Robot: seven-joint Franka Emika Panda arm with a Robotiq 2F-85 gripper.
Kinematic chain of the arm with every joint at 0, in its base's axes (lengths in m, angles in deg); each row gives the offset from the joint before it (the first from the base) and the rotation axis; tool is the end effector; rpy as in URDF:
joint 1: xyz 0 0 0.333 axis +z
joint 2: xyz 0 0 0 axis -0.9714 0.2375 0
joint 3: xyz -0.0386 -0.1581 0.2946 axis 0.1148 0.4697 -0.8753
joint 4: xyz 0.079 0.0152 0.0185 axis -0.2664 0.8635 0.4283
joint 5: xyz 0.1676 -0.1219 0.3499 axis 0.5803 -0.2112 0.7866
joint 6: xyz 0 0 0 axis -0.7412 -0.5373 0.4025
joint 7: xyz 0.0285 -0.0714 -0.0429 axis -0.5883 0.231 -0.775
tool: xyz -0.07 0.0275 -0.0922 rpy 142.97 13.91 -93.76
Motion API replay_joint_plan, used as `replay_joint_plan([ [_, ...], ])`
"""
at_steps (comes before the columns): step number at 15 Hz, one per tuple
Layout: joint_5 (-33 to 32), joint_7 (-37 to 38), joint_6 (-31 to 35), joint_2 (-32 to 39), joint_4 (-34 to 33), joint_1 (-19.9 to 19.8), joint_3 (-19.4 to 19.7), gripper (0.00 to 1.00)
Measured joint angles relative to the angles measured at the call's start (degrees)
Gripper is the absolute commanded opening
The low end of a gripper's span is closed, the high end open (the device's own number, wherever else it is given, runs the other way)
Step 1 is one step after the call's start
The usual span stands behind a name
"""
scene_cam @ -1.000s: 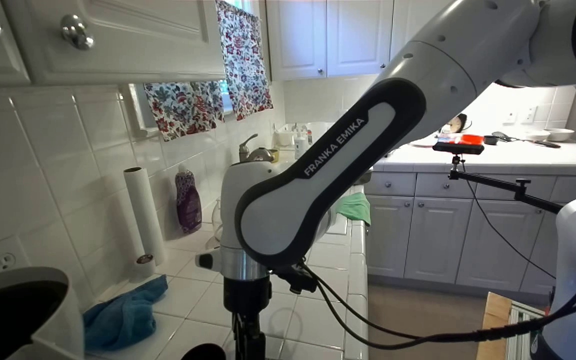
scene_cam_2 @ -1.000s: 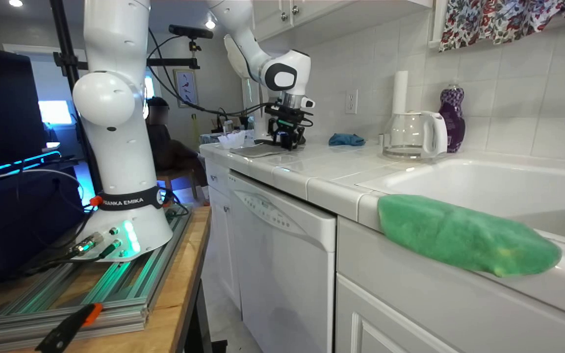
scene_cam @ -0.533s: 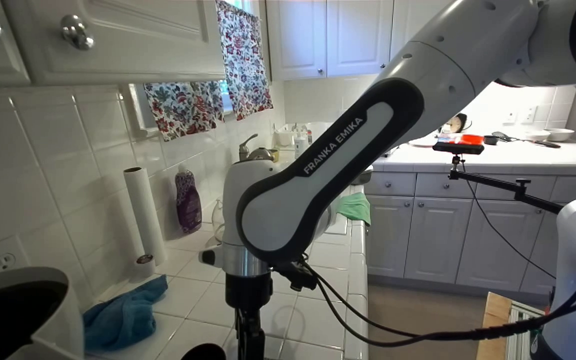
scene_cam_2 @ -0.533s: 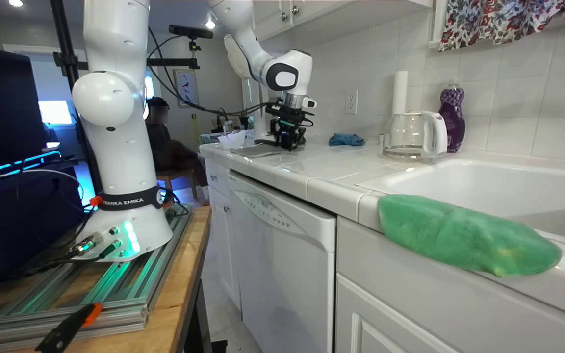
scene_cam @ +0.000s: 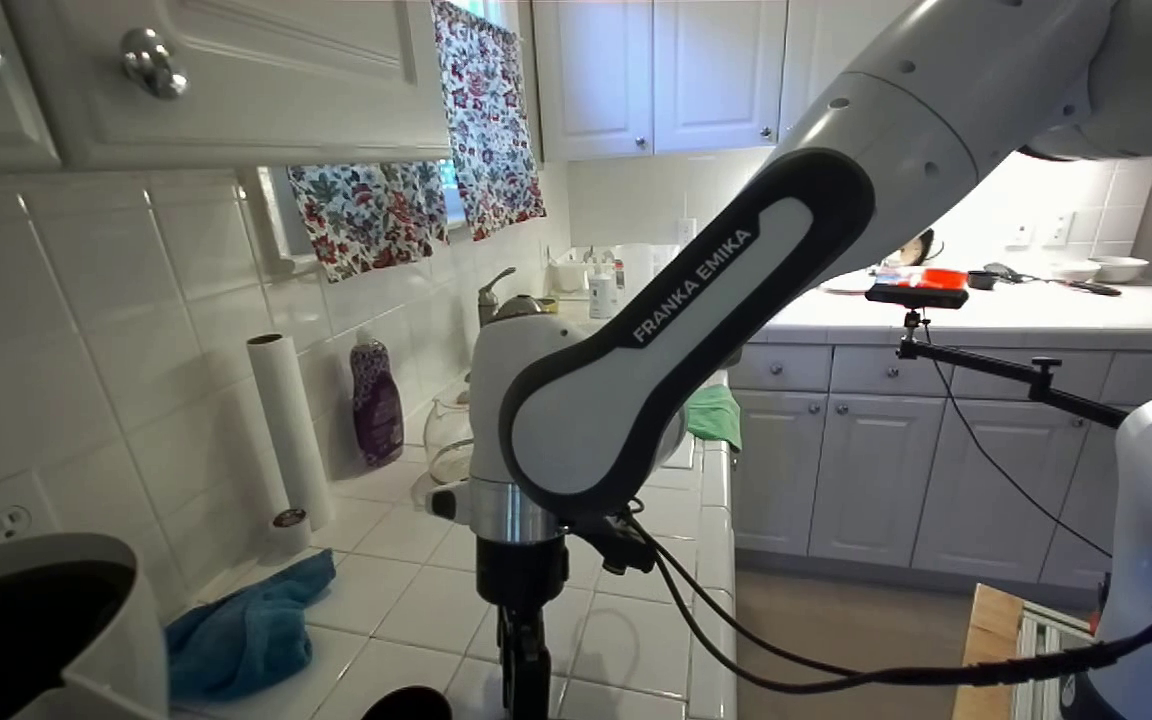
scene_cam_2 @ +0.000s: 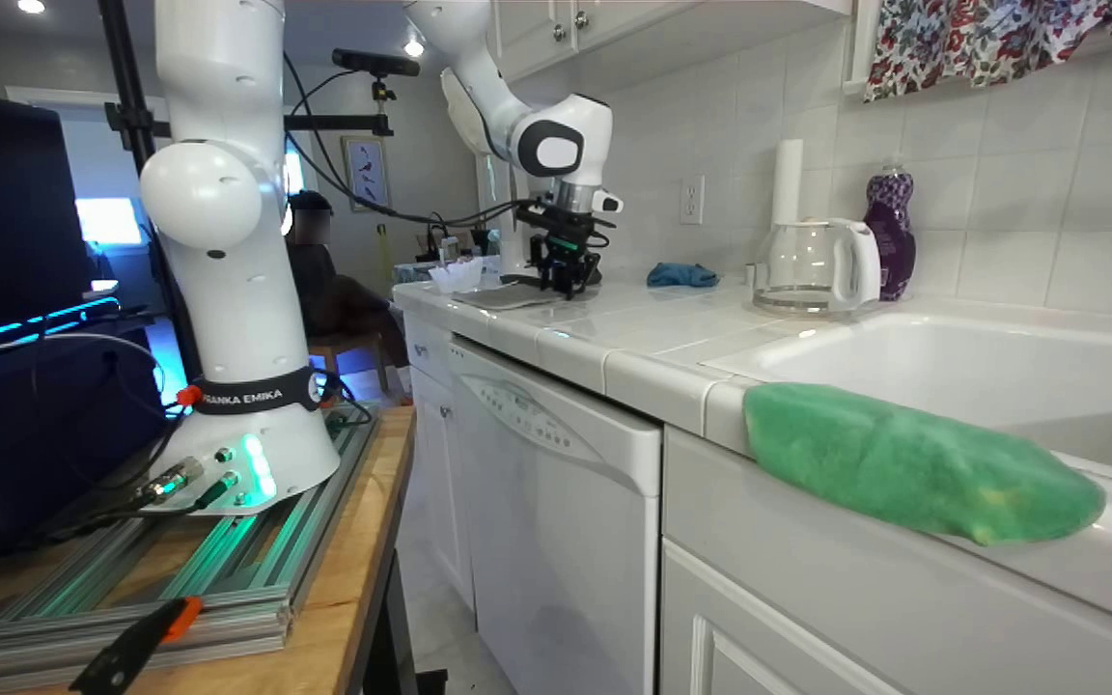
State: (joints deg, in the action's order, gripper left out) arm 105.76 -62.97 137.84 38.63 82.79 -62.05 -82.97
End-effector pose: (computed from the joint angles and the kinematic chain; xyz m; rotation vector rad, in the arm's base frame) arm 0.4584 0.3253 0.3080 -2.5193 -1.2841 -0.0073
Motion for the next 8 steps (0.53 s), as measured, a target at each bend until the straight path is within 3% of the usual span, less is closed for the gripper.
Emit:
replay_joint_plan([
  [5, 0.02, 0.74, 0.14, -1.84, 2.27, -0.22, 0.54, 0.0],
  [8, 0.02, 0.75, 0.14, -1.83, 2.32, -0.22, 0.56, 0.0],
])
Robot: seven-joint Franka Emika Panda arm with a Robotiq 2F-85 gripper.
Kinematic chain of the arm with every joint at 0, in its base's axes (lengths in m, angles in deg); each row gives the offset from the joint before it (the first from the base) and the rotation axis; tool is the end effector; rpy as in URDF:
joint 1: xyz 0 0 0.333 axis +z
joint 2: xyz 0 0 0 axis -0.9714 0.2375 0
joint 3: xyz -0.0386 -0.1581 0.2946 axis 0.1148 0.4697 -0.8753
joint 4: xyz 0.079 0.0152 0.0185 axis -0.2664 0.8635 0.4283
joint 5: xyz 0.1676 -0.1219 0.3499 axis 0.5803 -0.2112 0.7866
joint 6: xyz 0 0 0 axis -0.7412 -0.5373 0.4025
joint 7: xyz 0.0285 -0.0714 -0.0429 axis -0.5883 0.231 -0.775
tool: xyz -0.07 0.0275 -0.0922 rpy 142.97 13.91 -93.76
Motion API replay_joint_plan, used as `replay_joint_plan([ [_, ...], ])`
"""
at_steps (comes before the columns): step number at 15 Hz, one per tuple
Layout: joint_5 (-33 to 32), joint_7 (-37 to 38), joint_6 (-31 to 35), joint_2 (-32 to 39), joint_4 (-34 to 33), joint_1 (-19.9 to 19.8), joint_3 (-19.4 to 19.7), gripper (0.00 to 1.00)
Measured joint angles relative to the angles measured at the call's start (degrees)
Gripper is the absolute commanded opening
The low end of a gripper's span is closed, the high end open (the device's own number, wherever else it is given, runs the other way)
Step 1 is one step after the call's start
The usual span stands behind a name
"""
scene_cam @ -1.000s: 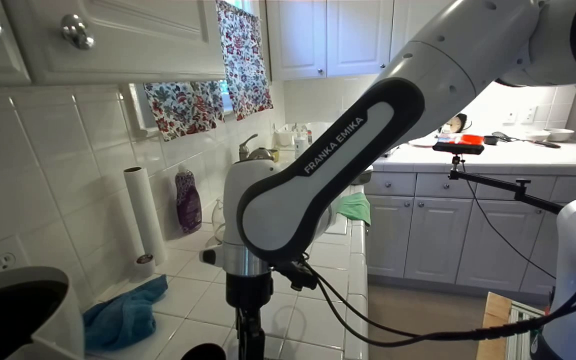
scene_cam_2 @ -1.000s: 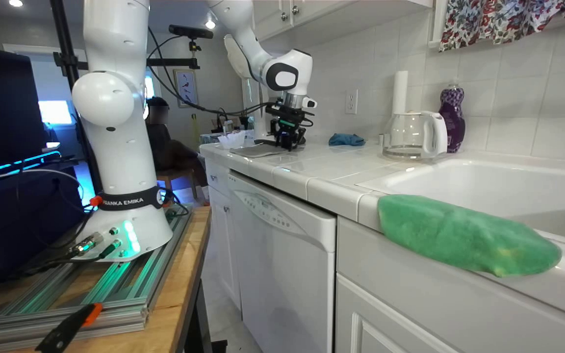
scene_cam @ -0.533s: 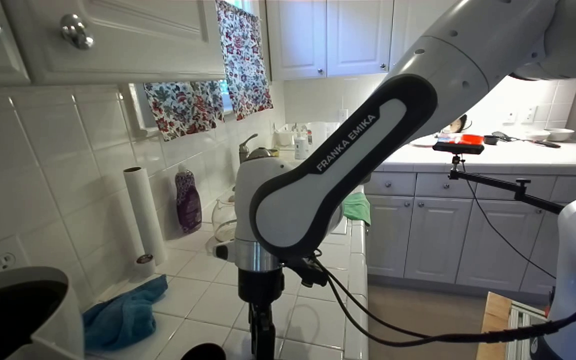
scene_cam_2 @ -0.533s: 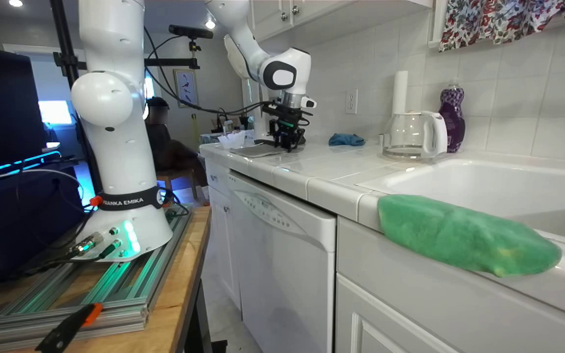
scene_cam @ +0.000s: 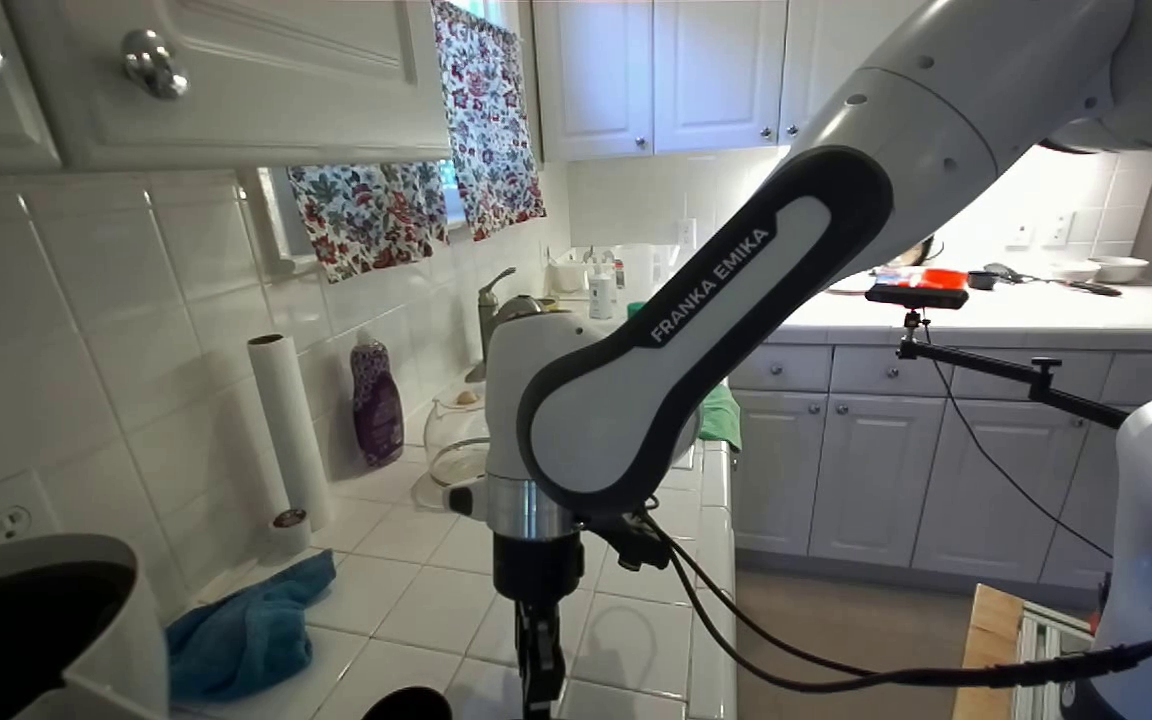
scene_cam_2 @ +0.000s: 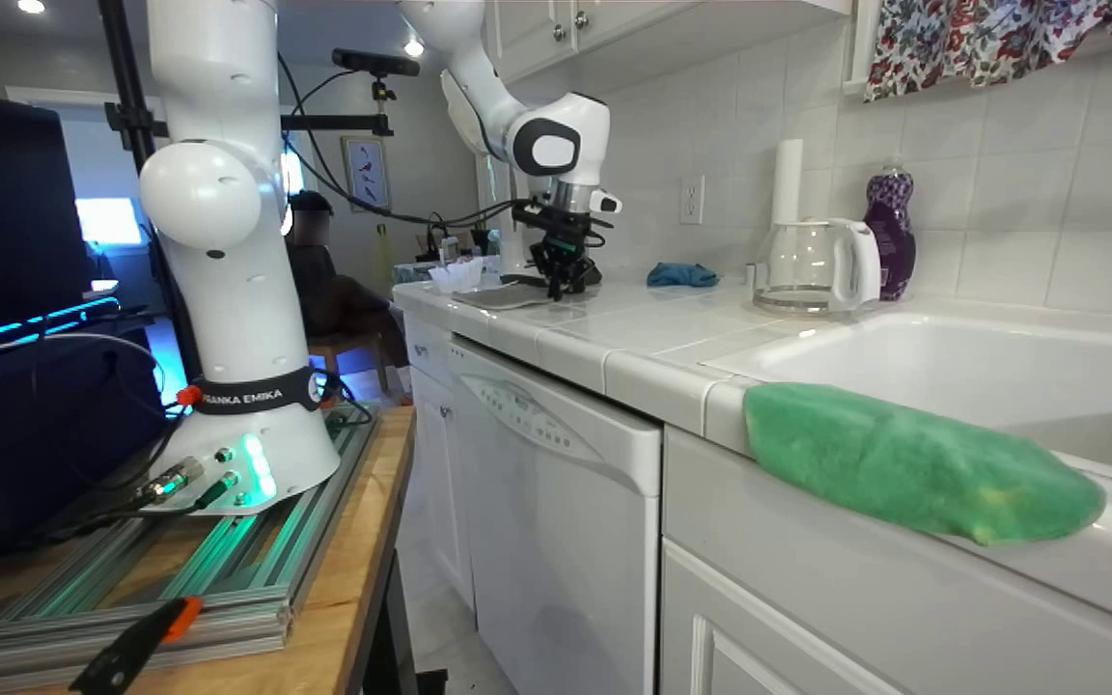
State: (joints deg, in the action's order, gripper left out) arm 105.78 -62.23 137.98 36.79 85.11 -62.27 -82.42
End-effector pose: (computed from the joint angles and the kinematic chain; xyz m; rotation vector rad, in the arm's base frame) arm 0.4517 0.3123 0.3073 -2.5482 -1.2572 0.0025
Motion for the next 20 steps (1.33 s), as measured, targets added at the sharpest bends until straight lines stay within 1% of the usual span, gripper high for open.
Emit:
replay_joint_plan([
  [1, 0.0, 0.0, 0.0, -0.04, 0.0, 0.0, 0.0, 0.02],
  [6, 0.0, 0.13, 0.0, -0.16, 0.08, 0.0, 0.01, 0.01],
  [9, -0.08, 1.74, -0.09, -3.04, 3.04, -0.16, 0.87, 0.01],
  [10, -0.84, 3.16, -0.35, -5.09, 5.01, -0.28, 1.56, 0.01],
  [15, -8.94, 14.55, -4.43, -16.82, 13.44, -1.06, 5.73, 0.01],
  [17, -10.39, 19.27, -4.7, -20.43, 15.95, -1.42, 6.92, 0.01],
  [20, -10.94, 26.52, -4.34, -24.17, 19.02, -2.19, 7.86, 0.01],
])
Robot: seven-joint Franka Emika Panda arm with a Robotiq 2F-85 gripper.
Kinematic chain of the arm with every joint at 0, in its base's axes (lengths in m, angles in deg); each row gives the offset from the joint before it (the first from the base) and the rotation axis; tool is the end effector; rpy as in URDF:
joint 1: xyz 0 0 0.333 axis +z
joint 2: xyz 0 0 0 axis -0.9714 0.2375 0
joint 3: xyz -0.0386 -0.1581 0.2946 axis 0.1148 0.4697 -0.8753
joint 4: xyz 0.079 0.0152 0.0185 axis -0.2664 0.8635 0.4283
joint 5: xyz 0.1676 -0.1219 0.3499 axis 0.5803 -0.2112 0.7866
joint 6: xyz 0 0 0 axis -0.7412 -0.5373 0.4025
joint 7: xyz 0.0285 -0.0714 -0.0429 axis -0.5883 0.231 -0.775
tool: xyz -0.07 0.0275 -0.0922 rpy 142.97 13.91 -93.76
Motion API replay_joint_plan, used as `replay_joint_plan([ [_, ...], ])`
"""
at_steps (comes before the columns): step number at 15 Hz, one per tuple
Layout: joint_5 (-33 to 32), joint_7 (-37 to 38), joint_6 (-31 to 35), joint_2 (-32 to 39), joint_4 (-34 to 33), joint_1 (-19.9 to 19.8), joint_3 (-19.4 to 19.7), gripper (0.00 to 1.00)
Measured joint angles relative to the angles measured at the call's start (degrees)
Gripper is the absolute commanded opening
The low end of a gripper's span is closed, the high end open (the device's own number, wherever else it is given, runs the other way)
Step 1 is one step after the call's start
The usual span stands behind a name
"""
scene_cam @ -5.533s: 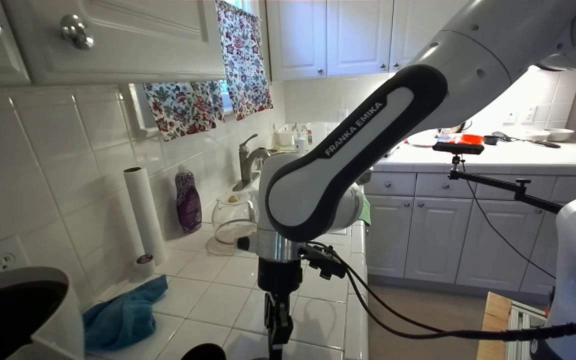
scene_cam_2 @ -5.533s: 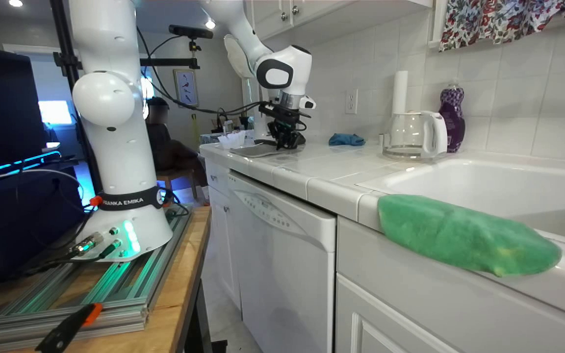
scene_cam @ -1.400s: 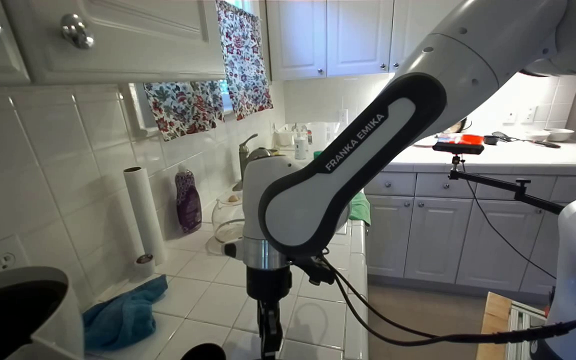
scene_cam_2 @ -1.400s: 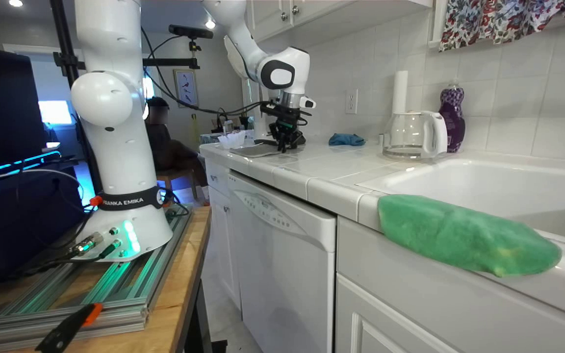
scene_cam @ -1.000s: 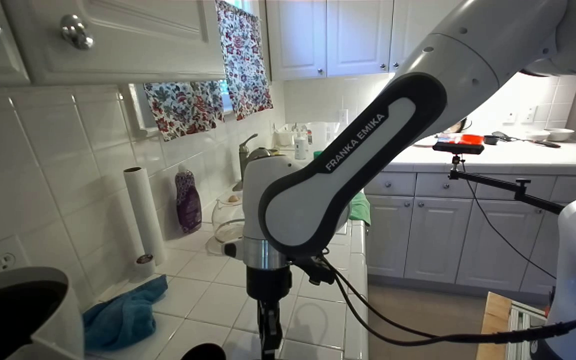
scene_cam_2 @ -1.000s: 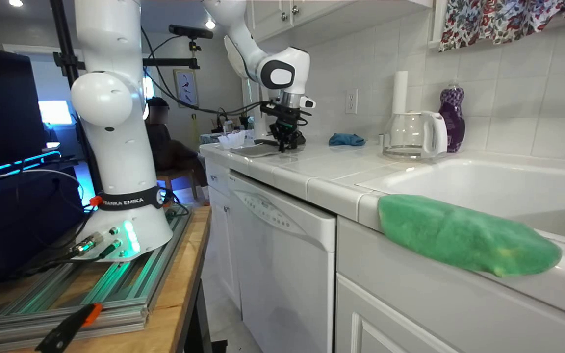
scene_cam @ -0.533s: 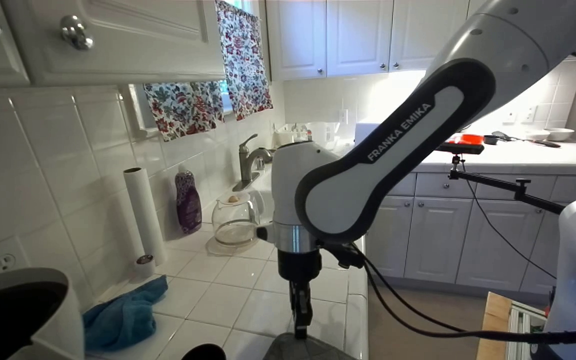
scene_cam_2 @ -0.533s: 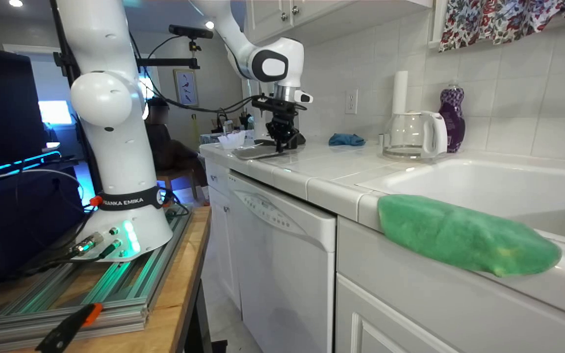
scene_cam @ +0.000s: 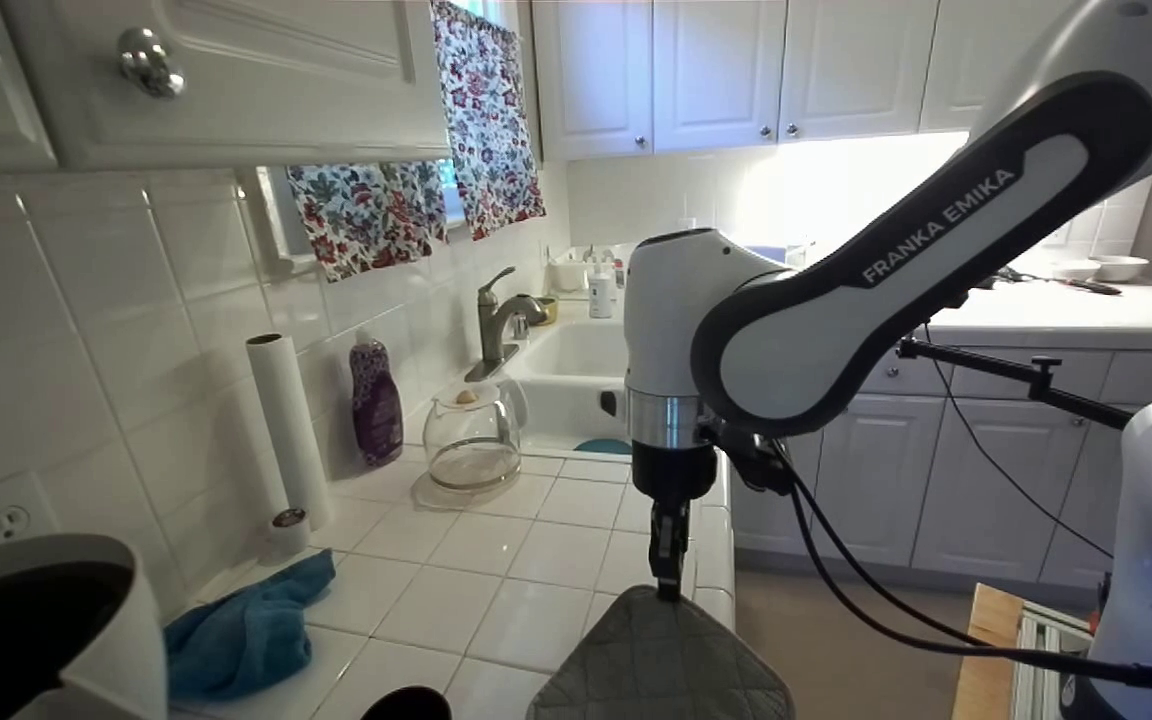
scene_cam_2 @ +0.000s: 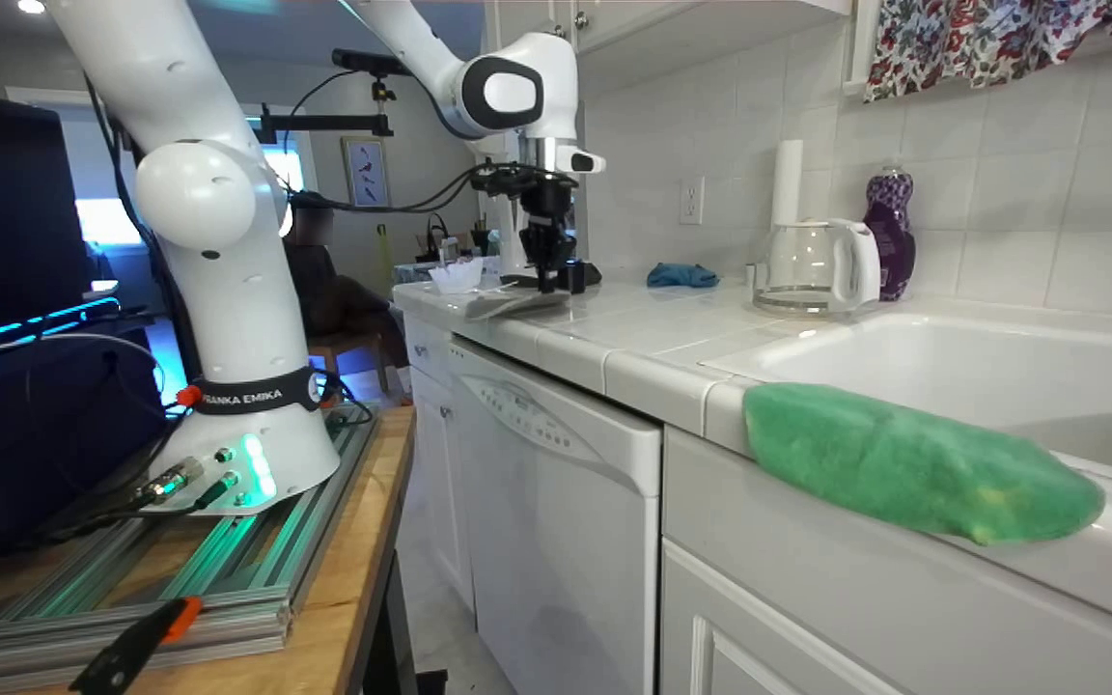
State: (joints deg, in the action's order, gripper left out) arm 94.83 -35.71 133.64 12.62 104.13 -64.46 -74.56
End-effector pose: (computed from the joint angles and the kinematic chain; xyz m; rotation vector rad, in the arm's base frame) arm 0.3887 0.1761 0.3552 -2.9998 -0.6454 0.0045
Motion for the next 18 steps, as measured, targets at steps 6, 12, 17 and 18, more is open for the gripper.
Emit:
replay_joint_plan([
  [6, -0.01, 1.76, 0.08, -1.4, 1.27, -0.04, 0.63, 0.06],
  [12, -0.92, 1.4, -0.04, -1.38, 1.26, -0.81, 2.27, 0.01],
  [17, -7.08, -4.27, -1.87, -1.36, 0.0, -6.13, 9.53, 0.01],
  [18, -9.33, -5.49, -2.89, -1.34, -0.78, -7.48, 10.71, 0.01],
])
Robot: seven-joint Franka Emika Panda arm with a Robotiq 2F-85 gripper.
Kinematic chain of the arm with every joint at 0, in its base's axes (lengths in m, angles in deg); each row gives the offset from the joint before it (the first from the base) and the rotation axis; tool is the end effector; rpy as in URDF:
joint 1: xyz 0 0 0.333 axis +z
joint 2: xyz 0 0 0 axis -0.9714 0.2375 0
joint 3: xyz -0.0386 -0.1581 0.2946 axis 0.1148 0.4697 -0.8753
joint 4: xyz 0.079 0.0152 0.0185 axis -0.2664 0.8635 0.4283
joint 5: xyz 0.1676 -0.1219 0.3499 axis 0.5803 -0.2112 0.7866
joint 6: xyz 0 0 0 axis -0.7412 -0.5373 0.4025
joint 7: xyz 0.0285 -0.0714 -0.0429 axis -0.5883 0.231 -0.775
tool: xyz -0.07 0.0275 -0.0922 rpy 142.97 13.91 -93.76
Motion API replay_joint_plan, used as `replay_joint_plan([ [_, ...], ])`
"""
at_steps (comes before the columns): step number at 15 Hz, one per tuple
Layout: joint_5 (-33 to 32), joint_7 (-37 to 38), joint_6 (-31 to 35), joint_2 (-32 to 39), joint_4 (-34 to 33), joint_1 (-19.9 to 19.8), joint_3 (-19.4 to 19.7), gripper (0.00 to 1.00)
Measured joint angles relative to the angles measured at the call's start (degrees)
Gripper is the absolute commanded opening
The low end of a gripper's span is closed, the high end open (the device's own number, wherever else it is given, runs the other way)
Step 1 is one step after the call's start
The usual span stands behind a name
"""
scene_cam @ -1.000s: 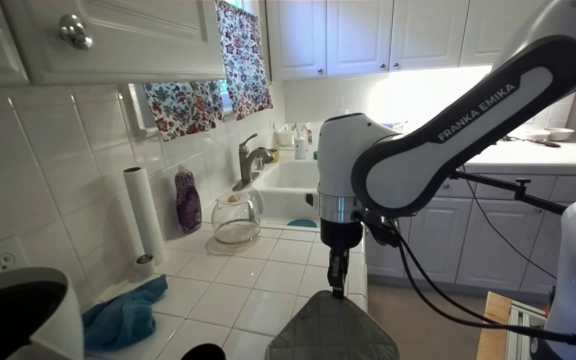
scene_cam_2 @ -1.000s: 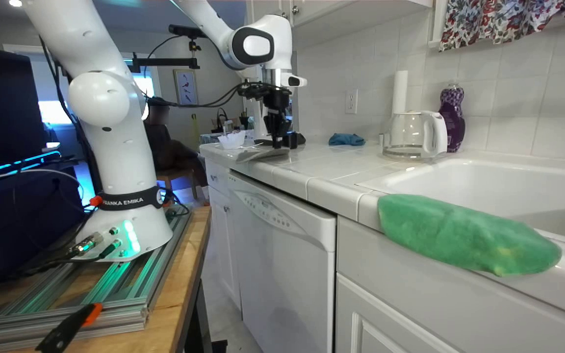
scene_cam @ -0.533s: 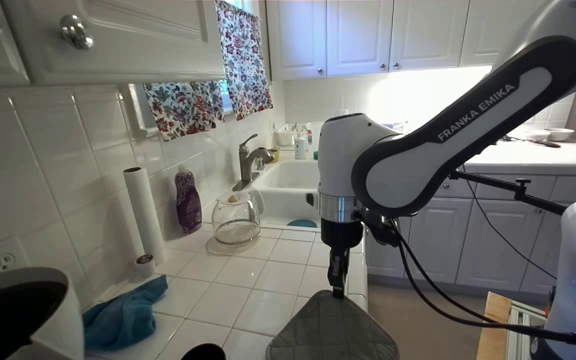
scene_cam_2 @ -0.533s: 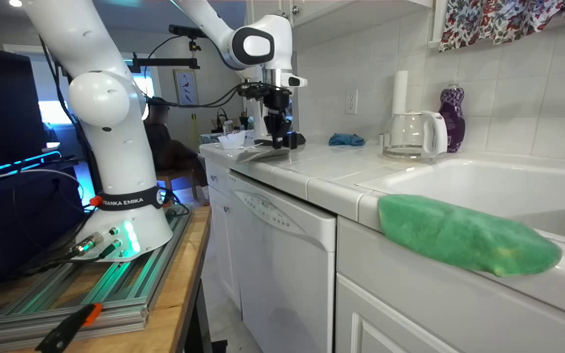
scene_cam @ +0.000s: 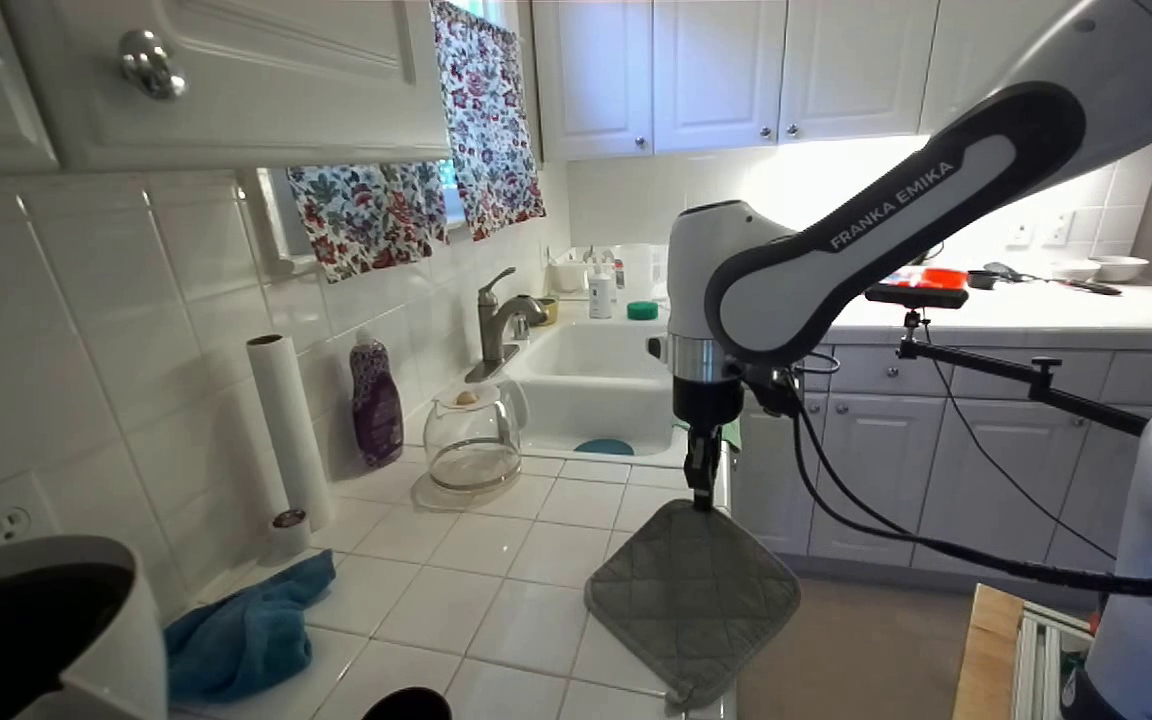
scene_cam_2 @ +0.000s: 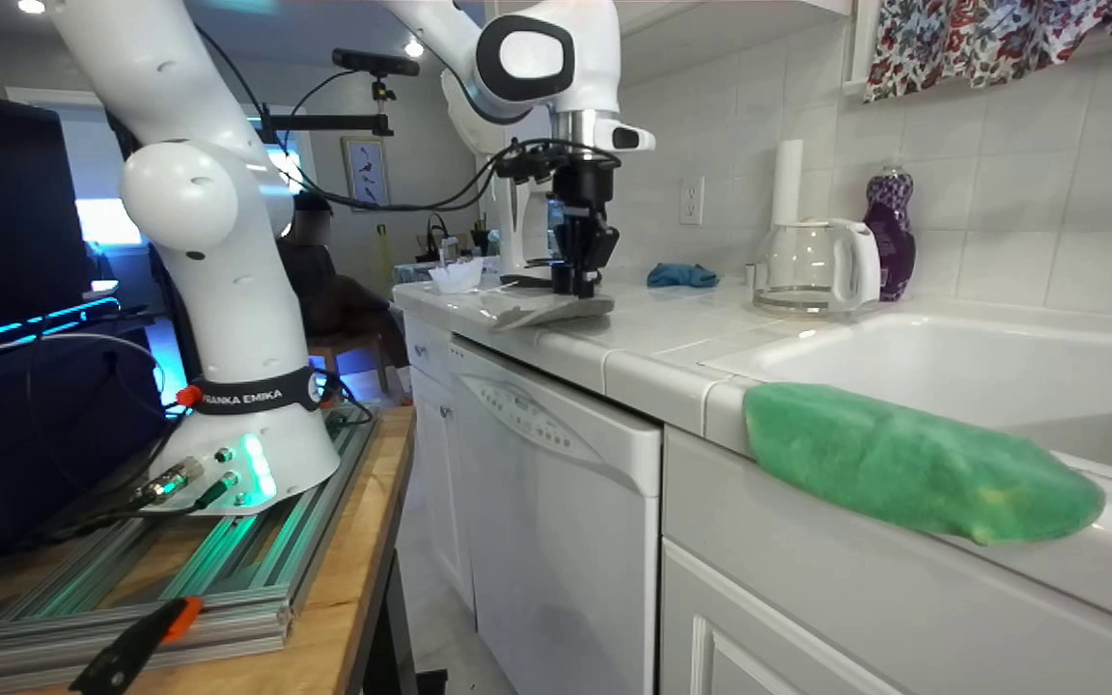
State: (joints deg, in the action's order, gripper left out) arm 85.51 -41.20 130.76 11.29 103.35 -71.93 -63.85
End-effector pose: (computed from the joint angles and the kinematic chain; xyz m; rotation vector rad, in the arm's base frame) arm 0.4216 0.0432 0.3693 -3.0974 -0.4982 0.0054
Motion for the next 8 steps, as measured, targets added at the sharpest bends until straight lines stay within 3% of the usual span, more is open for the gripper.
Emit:
replay_joint_plan([
  [3, -6.19, -0.87, -1.99, 0.74, -3.53, -3.53, 1.9, 0.06],
  [7, -6.83, -0.84, -2.68, 2.76, -6.84, -4.41, 2.25, 0.06],
  [8, -6.83, -0.83, -2.68, 3.04, -6.94, -4.4, 2.21, 0.01],
])
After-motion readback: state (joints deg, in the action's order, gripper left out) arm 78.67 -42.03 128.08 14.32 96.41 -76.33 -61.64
